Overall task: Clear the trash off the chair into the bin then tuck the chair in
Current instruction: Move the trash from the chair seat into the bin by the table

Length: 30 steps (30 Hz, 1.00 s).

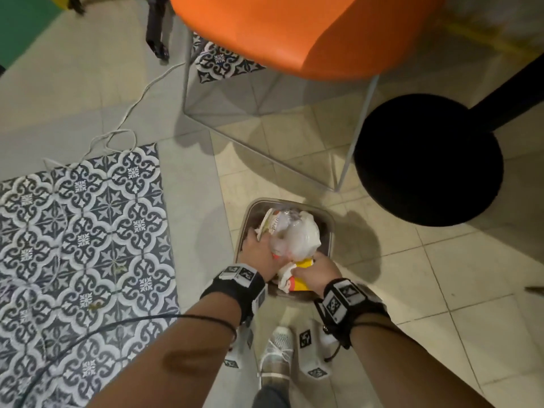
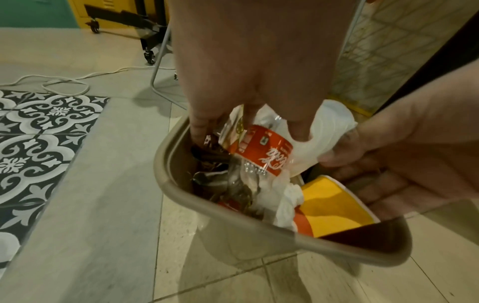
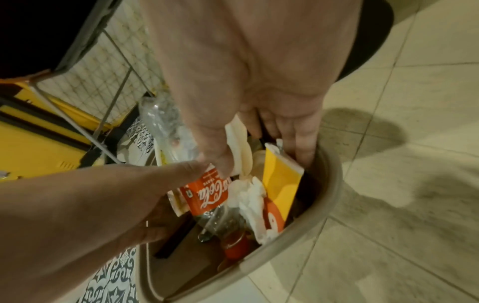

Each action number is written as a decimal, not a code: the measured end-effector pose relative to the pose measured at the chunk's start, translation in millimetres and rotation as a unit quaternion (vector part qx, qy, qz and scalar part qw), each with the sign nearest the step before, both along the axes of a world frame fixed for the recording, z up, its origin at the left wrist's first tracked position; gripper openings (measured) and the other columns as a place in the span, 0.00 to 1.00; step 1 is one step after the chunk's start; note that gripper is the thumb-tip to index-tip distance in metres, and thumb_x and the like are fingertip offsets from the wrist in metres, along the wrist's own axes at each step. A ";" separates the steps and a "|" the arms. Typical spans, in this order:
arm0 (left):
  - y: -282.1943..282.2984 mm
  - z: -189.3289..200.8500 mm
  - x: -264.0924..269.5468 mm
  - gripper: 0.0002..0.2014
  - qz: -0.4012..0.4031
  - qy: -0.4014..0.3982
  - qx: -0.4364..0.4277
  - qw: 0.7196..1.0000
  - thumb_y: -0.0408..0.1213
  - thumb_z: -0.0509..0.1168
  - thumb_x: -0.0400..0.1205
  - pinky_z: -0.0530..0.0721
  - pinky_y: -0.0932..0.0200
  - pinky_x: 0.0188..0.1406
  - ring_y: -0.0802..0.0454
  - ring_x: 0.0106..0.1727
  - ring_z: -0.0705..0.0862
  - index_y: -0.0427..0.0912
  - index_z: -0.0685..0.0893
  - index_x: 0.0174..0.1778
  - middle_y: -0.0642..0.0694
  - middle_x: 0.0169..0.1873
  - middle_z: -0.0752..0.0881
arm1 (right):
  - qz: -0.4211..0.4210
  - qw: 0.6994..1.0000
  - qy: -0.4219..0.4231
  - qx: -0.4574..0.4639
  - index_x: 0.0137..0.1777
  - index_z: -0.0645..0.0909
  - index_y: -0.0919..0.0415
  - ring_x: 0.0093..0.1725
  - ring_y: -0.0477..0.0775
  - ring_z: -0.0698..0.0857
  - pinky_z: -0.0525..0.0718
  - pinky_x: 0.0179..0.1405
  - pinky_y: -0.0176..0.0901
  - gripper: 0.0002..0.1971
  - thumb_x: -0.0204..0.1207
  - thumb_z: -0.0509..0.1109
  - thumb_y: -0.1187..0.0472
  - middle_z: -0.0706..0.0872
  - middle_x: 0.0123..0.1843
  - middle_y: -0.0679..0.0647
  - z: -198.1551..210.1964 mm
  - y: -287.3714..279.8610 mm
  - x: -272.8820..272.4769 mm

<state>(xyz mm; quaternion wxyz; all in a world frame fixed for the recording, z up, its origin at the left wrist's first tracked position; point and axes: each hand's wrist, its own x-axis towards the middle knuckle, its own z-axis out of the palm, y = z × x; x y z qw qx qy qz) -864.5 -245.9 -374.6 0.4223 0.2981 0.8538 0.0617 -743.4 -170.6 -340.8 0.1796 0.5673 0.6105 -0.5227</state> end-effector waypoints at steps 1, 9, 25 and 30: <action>0.1 3.3 0.8 0.43 -0.001 0.013 0.000 1.000 0.62 0.68 0.71 0.66 0.43 0.76 0.32 0.78 0.62 0.45 0.62 0.79 0.32 0.79 0.58 | 0.024 1.000 -0.003 -0.002 0.61 0.81 0.57 0.59 0.60 0.84 0.82 0.57 0.48 0.18 0.71 0.72 0.59 0.87 0.59 0.58 6.8 2.2 1.9; 21.7 90.8 76.8 0.28 -0.044 0.117 0.165 0.978 0.49 0.67 0.71 0.76 0.42 0.65 0.26 0.68 0.75 0.31 0.81 0.61 0.23 0.68 0.72 | -0.066 0.994 0.087 -0.011 0.70 0.77 0.62 0.66 0.57 0.82 0.76 0.64 0.42 0.23 0.76 0.70 0.56 0.84 0.66 0.58 76.4 28.4 87.6; 108.9 228.2 640.9 0.11 -0.270 -0.157 0.345 0.885 0.38 0.61 0.76 0.77 0.66 0.55 0.51 0.55 0.81 0.41 0.86 0.48 0.48 0.53 0.77 | -0.458 0.843 0.095 0.264 0.32 0.82 0.41 0.37 0.51 0.84 0.80 0.41 0.45 0.17 0.74 0.68 0.66 0.87 0.36 0.47 222.8 34.4 679.4; 114.0 240.6 752.2 0.08 -0.312 -0.165 0.292 0.889 0.32 0.64 0.81 0.82 0.52 0.59 0.47 0.57 0.82 0.41 0.84 0.54 0.44 0.57 0.81 | -0.531 0.796 -0.021 0.288 0.50 0.81 0.46 0.52 0.62 0.84 0.84 0.50 0.56 0.10 0.70 0.72 0.56 0.85 0.56 0.60 234.0 17.7 816.7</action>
